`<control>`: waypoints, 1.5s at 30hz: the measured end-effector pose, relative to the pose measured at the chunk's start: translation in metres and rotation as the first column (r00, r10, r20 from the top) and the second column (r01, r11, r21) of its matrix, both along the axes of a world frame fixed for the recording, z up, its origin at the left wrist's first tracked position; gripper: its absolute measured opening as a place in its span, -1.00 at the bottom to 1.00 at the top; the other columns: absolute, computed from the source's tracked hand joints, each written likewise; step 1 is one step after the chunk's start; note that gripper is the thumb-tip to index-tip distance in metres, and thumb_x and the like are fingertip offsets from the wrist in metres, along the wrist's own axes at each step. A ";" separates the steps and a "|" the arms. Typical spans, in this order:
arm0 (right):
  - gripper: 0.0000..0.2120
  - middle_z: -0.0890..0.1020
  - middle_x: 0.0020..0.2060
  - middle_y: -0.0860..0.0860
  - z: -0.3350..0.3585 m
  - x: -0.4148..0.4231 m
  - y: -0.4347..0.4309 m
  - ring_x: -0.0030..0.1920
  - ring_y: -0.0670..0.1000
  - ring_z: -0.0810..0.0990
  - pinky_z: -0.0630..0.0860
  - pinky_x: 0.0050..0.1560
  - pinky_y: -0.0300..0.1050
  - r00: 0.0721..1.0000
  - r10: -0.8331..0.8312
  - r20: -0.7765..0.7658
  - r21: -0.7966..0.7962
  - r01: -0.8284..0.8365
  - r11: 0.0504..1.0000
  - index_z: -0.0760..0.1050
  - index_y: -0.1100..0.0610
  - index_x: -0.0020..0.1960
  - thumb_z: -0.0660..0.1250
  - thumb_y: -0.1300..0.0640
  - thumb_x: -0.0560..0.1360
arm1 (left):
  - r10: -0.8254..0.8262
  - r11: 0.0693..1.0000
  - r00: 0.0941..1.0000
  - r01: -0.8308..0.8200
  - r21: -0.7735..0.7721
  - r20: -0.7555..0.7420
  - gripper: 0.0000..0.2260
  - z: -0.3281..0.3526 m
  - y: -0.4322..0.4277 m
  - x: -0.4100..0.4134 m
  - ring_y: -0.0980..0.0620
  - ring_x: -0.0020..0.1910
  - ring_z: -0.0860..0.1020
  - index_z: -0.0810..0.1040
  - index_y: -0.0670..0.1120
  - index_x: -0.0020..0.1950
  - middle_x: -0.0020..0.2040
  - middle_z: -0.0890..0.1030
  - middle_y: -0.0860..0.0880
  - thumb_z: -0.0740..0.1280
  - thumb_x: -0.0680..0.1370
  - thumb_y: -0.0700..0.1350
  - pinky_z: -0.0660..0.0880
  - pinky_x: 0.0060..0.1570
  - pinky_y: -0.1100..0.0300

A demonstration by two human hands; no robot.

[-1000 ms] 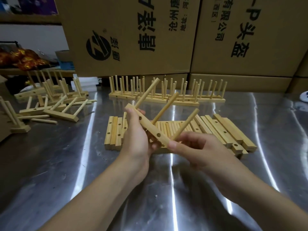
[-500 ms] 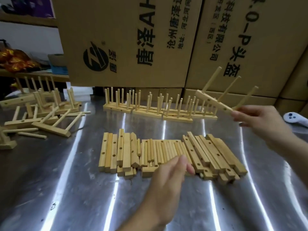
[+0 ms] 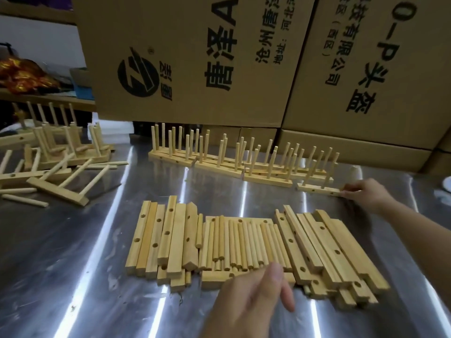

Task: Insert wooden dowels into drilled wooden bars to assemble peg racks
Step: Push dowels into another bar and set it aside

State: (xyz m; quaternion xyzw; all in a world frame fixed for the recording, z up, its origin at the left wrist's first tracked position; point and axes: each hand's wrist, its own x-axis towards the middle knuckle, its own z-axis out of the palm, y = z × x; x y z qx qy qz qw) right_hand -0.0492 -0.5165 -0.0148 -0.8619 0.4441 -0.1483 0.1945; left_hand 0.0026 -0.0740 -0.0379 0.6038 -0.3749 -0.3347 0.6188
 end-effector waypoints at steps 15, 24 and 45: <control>-0.73 0.68 0.13 0.14 0.015 0.006 0.054 0.16 0.17 0.65 0.61 0.18 0.14 0.982 -0.081 0.173 -0.043 0.090 0.995 0.59 0.20 0.30 0.44 0.15 0.62 | 0.005 1.000 0.989 -0.001 -0.029 0.147 -0.64 0.000 0.003 0.004 0.16 -0.38 0.34 0.59 0.10 -0.25 -0.44 0.34 0.11 0.26 0.53 0.33 0.25 -0.30 0.32; -0.81 0.53 -0.18 -0.17 0.020 -0.026 0.243 -0.11 -0.13 0.49 0.48 -0.11 -0.10 0.900 0.435 -0.021 -0.314 -0.419 0.852 0.61 -0.10 -0.04 0.34 -0.17 0.60 | 0.251 0.963 0.899 -0.192 -0.192 0.359 -0.62 0.005 0.015 0.004 0.03 -0.41 0.32 0.46 -0.07 -0.29 -0.41 0.34 -0.07 0.27 0.64 0.13 0.25 -0.38 0.11; -0.86 0.66 -0.06 -0.10 -0.022 -0.080 0.322 -0.02 0.02 0.57 0.60 -0.05 0.00 0.788 0.615 -0.040 -0.520 -0.542 0.661 0.65 0.07 0.07 0.54 0.15 0.54 | 0.651 0.759 0.609 -0.538 -0.367 0.453 -0.62 -0.007 0.020 0.069 0.04 -0.43 0.37 0.41 0.03 -0.28 -0.41 0.40 0.00 0.21 0.73 0.08 0.25 -0.43 0.19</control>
